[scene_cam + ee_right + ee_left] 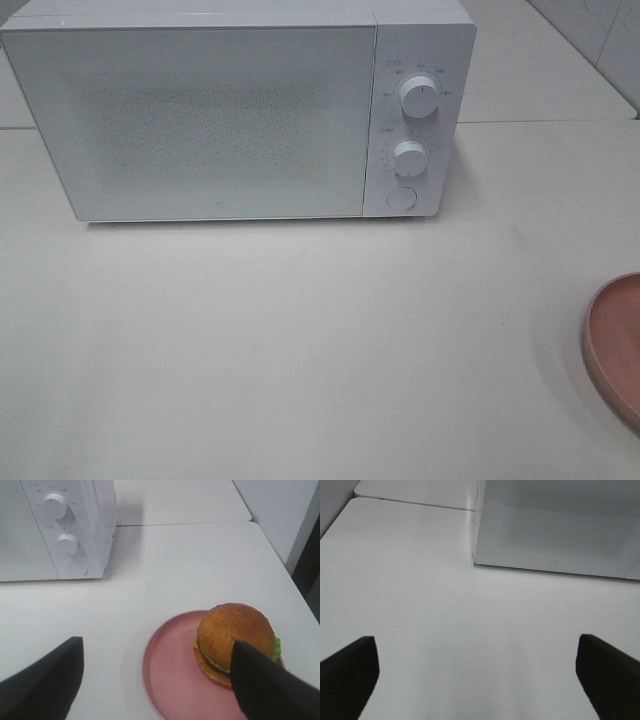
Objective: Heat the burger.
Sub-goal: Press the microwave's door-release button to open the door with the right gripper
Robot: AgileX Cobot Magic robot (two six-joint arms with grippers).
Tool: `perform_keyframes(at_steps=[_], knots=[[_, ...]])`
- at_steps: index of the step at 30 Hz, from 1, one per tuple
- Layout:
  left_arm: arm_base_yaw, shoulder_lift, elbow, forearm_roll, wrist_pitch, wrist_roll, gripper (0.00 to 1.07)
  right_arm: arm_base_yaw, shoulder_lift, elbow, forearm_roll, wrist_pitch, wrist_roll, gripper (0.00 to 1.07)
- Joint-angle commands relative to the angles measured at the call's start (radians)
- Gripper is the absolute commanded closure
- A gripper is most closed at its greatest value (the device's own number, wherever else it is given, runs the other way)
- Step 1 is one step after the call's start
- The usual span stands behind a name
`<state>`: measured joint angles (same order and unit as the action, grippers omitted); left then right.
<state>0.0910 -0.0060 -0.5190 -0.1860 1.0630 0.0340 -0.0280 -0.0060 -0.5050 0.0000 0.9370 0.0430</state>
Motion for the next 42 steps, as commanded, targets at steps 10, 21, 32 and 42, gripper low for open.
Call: perform_keyframes(at_steps=[10,21,32,42], knots=[[0.002,-0.001,0.003,-0.004,-0.002,0.001,0.06,-0.004,-0.023,-0.009,-0.012,-0.008,-0.005,0.31],[0.002,-0.001,0.003,-0.004,-0.002,0.001,0.06,-0.004,0.051,-0.013,0.0,-0.021,0.006,0.31],[0.002,-0.001,0.003,-0.004,-0.002,0.001,0.06,-0.004,0.243,-0.012,-0.008,-0.134,0.005,0.31],[0.002,-0.001,0.003,-0.004,-0.002,0.001,0.06,-0.004,0.357,-0.002,-0.008,-0.254,0.005,0.31]])
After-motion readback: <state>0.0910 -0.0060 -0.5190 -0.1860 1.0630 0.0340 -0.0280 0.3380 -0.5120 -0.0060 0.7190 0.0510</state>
